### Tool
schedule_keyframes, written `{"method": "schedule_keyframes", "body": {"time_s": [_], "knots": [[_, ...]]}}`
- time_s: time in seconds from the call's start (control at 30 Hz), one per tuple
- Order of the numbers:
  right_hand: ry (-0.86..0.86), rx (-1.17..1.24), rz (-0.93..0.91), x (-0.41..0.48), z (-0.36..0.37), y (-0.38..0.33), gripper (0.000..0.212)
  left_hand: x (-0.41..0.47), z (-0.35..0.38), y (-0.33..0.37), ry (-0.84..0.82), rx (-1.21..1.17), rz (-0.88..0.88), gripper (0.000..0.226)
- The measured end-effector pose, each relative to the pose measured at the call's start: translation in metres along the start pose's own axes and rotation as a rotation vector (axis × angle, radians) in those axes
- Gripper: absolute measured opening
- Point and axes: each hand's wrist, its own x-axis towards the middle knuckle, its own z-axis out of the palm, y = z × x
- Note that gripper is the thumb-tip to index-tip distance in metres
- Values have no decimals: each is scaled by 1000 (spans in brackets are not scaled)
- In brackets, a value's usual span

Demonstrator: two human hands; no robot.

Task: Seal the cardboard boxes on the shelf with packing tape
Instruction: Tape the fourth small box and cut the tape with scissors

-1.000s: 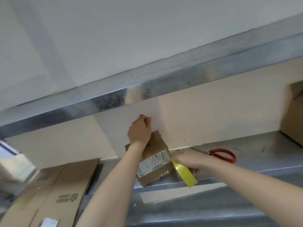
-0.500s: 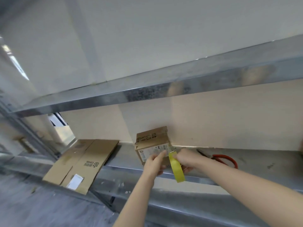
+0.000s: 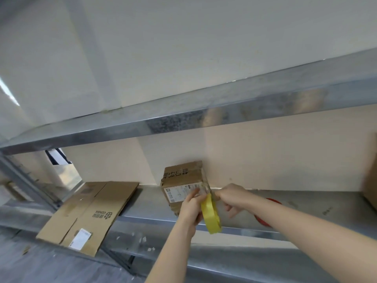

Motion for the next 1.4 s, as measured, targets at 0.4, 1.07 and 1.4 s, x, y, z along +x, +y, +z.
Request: {"method": "schedule_keyframes", "body": {"time_s": [0.4,1.07,1.4], "knots": [[205,-662,-9,16,-50,78,16,15,7,1,21,98,39,56],[270,-600,-104,1,-53,42,42,27,-6,-5,-10,164,116,51],[100,-673,-48,-50,-26,-21,70,21,-22,4,-33,198,141,48]]}}
